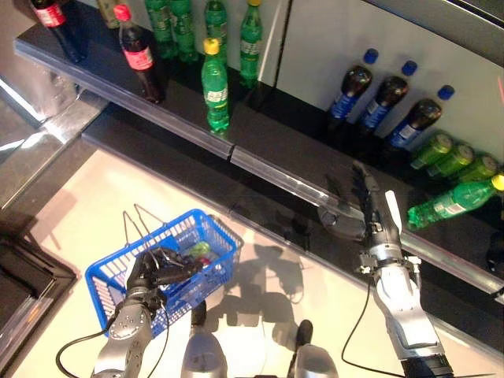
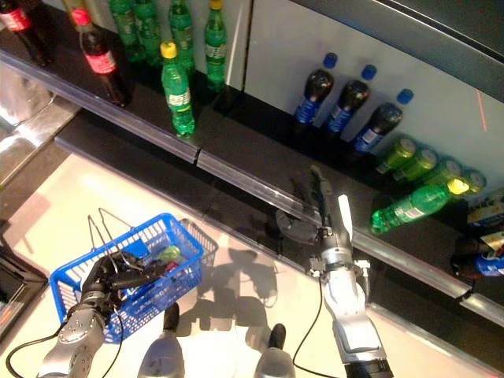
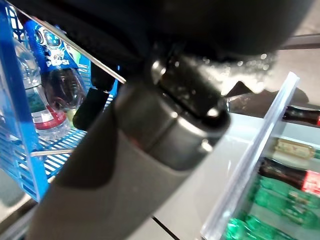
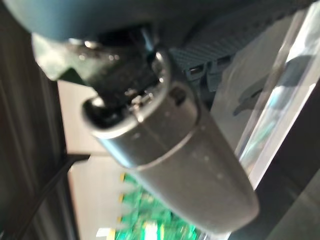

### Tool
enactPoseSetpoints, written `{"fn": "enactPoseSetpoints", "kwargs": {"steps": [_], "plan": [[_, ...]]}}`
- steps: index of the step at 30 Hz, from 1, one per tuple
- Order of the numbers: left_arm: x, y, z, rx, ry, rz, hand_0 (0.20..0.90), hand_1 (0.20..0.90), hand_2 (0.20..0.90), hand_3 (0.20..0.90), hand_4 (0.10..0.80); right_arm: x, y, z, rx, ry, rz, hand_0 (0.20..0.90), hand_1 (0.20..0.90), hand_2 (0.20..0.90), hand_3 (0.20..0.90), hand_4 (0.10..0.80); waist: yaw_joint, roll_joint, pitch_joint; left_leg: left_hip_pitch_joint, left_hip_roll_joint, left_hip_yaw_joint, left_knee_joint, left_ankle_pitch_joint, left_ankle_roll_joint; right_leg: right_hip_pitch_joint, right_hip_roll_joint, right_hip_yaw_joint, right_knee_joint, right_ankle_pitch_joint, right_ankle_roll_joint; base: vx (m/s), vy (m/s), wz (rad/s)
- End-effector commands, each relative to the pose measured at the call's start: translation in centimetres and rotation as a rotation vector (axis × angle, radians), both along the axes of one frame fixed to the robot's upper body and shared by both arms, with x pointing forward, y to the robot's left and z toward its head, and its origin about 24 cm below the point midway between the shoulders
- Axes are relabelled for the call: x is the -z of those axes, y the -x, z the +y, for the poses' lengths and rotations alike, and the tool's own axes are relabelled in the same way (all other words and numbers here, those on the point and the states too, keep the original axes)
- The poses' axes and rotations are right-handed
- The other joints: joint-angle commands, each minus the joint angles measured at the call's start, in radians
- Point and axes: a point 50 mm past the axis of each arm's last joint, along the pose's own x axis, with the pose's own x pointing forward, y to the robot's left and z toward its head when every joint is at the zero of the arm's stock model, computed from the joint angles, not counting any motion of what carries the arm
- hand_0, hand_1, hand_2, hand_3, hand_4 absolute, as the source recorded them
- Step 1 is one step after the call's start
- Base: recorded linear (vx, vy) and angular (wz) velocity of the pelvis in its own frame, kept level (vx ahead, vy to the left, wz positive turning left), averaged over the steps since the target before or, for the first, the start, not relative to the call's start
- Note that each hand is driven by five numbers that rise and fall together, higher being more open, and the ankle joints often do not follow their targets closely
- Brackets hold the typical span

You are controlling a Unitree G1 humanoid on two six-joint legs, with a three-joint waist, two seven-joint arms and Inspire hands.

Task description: Pick up the drink and place into the basket.

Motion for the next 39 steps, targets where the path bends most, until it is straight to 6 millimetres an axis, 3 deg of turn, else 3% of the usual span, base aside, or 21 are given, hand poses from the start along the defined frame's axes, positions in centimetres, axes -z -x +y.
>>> {"fn": "enactPoseSetpoints", "kwargs": {"steps": [1,6,10,17,23,32,39], "plan": [[-11.5,-3.2,0.0,-0.011,-0.114,-0.747,0.3,0.3,0.3,0.2,0.1,0.3,1.3,-0.2,-0.018,0.069,-0.07,0.9,0.9,0.9,0.9,0.8,-0.019,0.086,-0.369,0.057,0.036,0.031,-0.004,-0.085,0.042,-0.034,-0.008,0.021,-0.019,0.05,-0.02,-0.031,-0.001,-0.17],[-9.0,-2.8,1.4,-0.127,-0.119,-0.65,0.3,0.3,0.3,0.2,0.1,1.6,1.9,-1.8,0.093,0.074,-0.045,0.9,0.9,0.9,0.9,0.8,-0.048,0.091,-0.37,0.06,0.033,0.047,-0.004,-0.091,0.044,-0.046,0.001,0.052,-0.019,0.046,-0.024,-0.031,0.003,-0.21],[-5.6,-1.3,2.8,-0.207,-0.125,-0.521,0.3,0.3,0.3,0.2,0.1,4.1,3.5,-3.6,0.199,0.06,0.04,0.9,0.9,0.9,0.9,0.8,-0.075,0.094,-0.369,0.067,0.03,0.068,-0.004,-0.099,0.048,-0.062,0.003,0.085,-0.019,0.047,-0.023,-0.031,-0.006,-0.25],[-1.7,-0.2,3.3,-0.279,-0.119,-0.362,0.3,0.3,0.3,0.2,0.1,7.1,4.8,-5.3,0.342,-0.022,0.145,0.9,0.9,0.9,0.9,0.8,-0.104,0.099,-0.364,0.082,0.031,0.088,-0.004,-0.108,0.052,-0.068,0.008,0.113,-0.019,0.049,-0.027,-0.017,0.006,-0.2],[2.6,1.2,3.4,-0.294,-0.059,-0.156,0.3,0.3,0.3,0.2,0.1,11.2,6.5,-6.8,0.459,-0.091,0.34,0.9,0.9,0.9,0.9,0.8,-0.119,0.103,-0.364,0.09,0.031,0.101,-0.004,-0.112,0.05,-0.071,0.012,0.13,-0.019,0.053,-0.027,-0.02,0.002,-0.15],[7.1,4.0,3.5,-0.189,-0.077,0.141,0.3,0.3,0.3,0.2,0.1,18.3,12.2,-8.8,0.553,-0.23,0.739,0.9,0.9,0.9,0.9,0.8,-0.104,0.108,-0.374,0.1,0.029,0.112,-0.004,-0.12,0.05,-0.066,0.018,0.131,-0.019,0.049,-0.033,0.0,-0.003,-0.02],[9.3,6.2,3.7,-0.174,-0.059,0.316,0.3,0.3,0.3,0.2,0.1,20.9,15.3,-8.2,0.499,-0.276,0.987,0.9,0.9,0.9,0.9,0.8,-0.093,0.109,-0.38,0.103,0.028,0.113,-0.004,-0.122,0.05,-0.059,0.019,0.125,-0.019,0.045,-0.037,0.003,-0.008,-0.04]]}}
